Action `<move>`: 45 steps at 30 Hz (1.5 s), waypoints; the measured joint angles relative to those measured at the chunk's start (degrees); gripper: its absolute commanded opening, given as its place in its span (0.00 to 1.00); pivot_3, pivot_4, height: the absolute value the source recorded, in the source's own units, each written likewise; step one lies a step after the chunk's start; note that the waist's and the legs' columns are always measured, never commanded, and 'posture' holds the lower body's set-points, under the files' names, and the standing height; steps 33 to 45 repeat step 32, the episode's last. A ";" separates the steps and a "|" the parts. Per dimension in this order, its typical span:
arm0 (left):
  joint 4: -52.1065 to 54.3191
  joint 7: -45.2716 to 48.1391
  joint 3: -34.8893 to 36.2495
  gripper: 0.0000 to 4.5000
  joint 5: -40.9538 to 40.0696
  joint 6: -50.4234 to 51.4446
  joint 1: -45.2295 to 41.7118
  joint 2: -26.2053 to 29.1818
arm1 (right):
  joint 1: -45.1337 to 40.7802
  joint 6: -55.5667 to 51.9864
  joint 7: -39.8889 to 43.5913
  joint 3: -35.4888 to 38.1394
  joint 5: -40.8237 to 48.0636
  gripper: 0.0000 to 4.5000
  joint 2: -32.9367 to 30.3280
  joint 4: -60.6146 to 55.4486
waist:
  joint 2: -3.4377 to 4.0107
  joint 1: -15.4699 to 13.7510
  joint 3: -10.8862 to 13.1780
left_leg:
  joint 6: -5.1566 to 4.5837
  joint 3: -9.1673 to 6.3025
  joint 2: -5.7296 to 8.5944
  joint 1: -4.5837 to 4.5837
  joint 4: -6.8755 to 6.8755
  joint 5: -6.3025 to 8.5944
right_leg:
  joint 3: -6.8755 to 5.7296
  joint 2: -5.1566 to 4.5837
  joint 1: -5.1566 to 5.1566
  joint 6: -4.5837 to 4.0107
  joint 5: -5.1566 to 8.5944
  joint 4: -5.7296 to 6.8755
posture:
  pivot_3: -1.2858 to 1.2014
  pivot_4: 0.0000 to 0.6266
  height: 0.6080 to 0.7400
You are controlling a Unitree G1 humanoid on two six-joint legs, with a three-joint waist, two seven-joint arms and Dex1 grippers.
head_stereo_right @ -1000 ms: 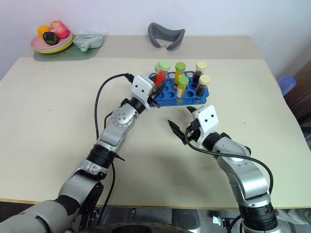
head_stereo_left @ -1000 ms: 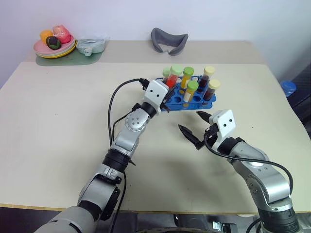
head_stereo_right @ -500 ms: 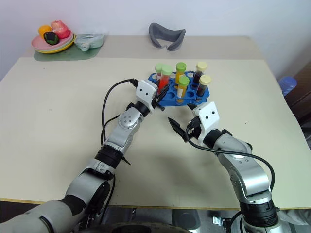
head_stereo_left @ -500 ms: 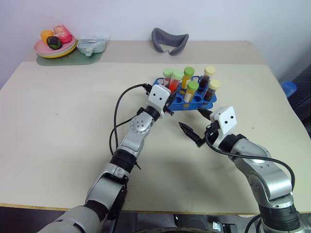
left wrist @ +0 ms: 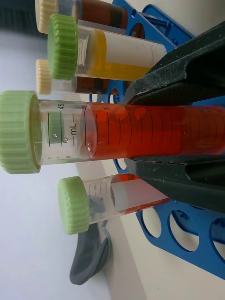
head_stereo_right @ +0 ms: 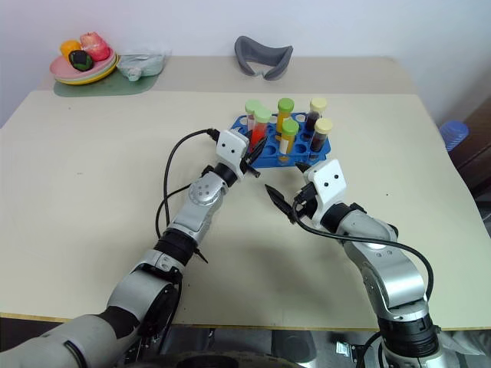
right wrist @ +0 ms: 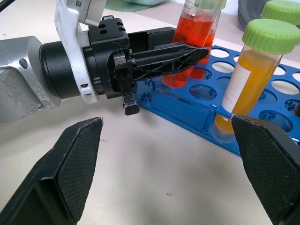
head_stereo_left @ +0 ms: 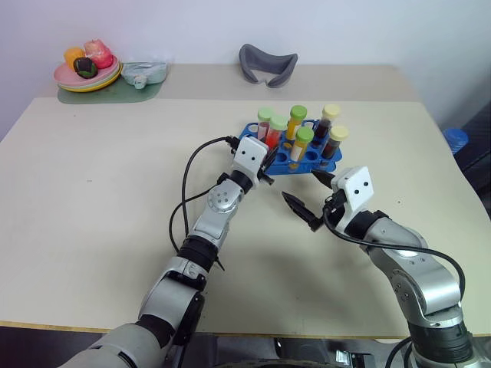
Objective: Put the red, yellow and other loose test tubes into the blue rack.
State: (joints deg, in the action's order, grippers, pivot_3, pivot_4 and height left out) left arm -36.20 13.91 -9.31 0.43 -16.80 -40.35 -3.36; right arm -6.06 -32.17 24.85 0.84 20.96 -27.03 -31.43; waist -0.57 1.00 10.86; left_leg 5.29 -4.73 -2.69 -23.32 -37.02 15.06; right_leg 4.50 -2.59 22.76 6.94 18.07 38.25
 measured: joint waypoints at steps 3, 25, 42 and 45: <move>-0.19 0.63 0.63 0.83 -0.61 0.26 0.00 -0.23 | -0.11 -0.03 0.00 -0.04 0.01 1.00 0.00 0.00 | 0.00 0.03 0.00 | 0.00 0.00 0.00 0.00 0.00 0.00 | 0.00 0.00 0.00 0.00 0.00 0.00 | 0.52 0.24 1.00; 43.26 23.33 25.81 0.98 -22.60 29.59 37.52 38.88 | 11.86 3.95 17.21 25.36 5.60 1.00 -17.03 11.63 | 0.07 0.24 -0.02 | -0.23 0.09 -0.05 0.66 0.14 0.16 | 0.08 0.00 -0.62 -0.02 0.03 -0.10 | 0.52 0.24 1.00; 47.32 22.28 29.31 0.98 -23.67 31.67 43.37 38.93 | 7.88 7.55 18.95 21.81 3.72 1.00 -16.79 18.45 | 0.07 0.20 -0.02 | -0.22 0.10 -0.06 0.67 0.15 0.16 | 0.08 0.00 -0.61 -0.02 0.03 -0.10 | 0.52 0.24 1.00; 47.32 22.28 29.31 0.98 -23.67 31.67 43.37 38.93 | 7.88 7.55 18.95 21.81 3.72 1.00 -16.79 18.45 | 0.07 0.20 -0.02 | -0.22 0.10 -0.06 0.67 0.15 0.16 | 0.08 0.00 -0.61 -0.02 0.03 -0.10 | 0.52 0.24 1.00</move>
